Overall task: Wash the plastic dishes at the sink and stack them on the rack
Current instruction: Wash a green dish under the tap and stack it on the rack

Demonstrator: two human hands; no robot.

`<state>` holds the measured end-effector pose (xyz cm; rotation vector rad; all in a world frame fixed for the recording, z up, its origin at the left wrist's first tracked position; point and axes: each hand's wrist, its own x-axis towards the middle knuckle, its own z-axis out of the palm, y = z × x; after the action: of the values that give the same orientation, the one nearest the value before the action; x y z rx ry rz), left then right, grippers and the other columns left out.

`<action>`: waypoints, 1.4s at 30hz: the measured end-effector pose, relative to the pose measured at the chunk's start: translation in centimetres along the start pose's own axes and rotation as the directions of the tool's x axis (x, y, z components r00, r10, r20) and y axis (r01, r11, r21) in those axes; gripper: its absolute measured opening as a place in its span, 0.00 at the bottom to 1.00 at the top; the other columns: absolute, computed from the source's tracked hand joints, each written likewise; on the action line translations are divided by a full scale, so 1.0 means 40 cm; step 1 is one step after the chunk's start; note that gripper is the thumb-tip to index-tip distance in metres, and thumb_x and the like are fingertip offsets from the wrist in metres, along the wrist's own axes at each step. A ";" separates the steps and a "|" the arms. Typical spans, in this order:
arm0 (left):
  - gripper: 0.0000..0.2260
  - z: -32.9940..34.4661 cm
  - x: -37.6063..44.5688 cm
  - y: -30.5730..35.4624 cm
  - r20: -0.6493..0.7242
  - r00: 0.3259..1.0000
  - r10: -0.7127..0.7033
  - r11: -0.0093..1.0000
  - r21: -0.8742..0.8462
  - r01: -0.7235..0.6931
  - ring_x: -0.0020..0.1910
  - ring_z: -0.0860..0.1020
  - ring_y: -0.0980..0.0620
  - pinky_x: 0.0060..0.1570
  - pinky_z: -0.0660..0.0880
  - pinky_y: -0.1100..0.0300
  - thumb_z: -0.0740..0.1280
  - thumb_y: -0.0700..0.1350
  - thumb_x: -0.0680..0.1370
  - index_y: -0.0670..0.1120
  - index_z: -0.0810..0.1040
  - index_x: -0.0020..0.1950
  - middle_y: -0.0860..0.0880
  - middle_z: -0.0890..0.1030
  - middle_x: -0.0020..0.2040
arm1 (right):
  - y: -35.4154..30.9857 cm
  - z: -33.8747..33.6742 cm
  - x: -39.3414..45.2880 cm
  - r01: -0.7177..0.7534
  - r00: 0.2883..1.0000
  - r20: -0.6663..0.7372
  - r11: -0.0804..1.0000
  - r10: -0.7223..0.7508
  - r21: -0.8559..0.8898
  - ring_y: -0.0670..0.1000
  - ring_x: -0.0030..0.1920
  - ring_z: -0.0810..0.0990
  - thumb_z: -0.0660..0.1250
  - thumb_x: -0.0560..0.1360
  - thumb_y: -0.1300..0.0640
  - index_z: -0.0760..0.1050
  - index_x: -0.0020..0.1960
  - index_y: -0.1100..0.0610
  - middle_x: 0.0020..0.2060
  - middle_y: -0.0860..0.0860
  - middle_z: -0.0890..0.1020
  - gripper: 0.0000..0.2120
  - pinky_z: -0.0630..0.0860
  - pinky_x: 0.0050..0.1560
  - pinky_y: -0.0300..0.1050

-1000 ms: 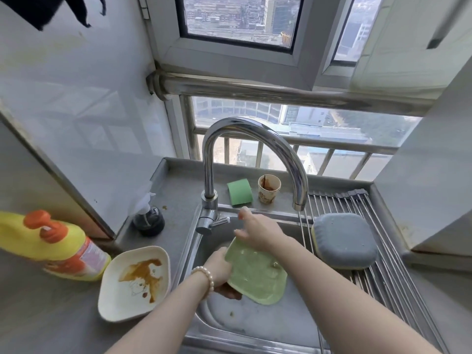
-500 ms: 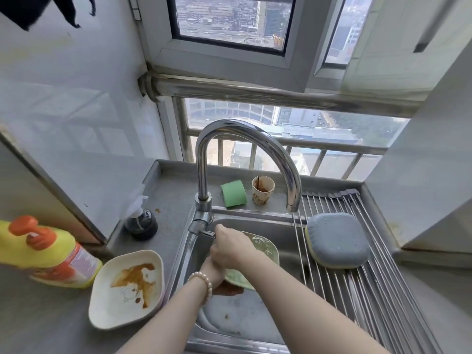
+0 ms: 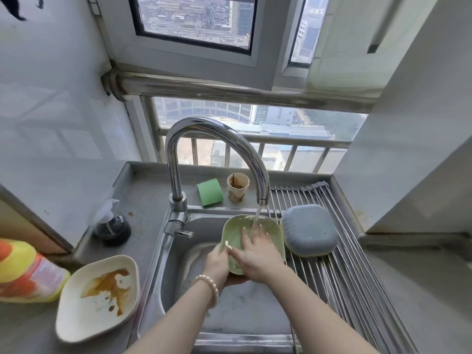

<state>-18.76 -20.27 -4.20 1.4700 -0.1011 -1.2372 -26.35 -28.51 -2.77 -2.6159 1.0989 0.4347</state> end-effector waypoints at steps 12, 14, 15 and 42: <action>0.17 -0.018 0.016 -0.010 0.097 0.995 0.031 0.998 -0.058 -0.025 0.47 0.82 0.43 0.40 0.81 0.47 0.53 0.54 0.83 0.47 0.75 0.61 0.43 0.84 0.51 | 0.055 -0.021 -0.031 0.044 0.998 0.056 0.997 -0.040 -0.070 0.57 0.77 0.48 0.27 0.64 0.26 0.45 0.78 0.61 0.77 0.60 0.47 0.54 0.44 0.76 0.51; 0.17 0.004 0.014 -0.005 0.126 0.992 0.027 0.994 -0.112 -0.013 0.52 0.82 0.44 0.43 0.80 0.47 0.52 0.53 0.83 0.48 0.74 0.64 0.45 0.83 0.55 | 0.022 -0.026 -0.002 0.020 0.999 0.040 0.996 -0.024 0.093 0.55 0.77 0.40 0.33 0.70 0.26 0.39 0.78 0.60 0.77 0.57 0.40 0.48 0.39 0.76 0.51; 0.18 0.010 0.014 0.002 0.137 0.991 0.007 0.983 -0.183 0.018 0.57 0.80 0.46 0.48 0.79 0.48 0.51 0.53 0.84 0.49 0.73 0.66 0.47 0.81 0.59 | -0.004 -0.026 0.001 0.059 0.997 0.036 0.988 -0.065 0.145 0.54 0.77 0.38 0.38 0.76 0.31 0.38 0.78 0.59 0.76 0.55 0.38 0.42 0.37 0.75 0.51; 0.17 -0.001 0.015 0.034 0.082 0.996 -0.028 0.963 -0.264 0.049 0.41 0.80 0.45 0.36 0.80 0.53 0.53 0.52 0.83 0.41 0.72 0.60 0.40 0.80 0.46 | -0.013 0.005 -0.063 0.298 0.932 0.095 0.890 -0.349 0.345 0.50 0.77 0.45 0.51 0.80 0.39 0.47 0.78 0.49 0.78 0.49 0.49 0.31 0.44 0.76 0.50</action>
<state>-17.73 -21.10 -3.52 1.1964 0.0405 -1.2862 -27.67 -26.45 -1.94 -2.3610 0.6033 0.3397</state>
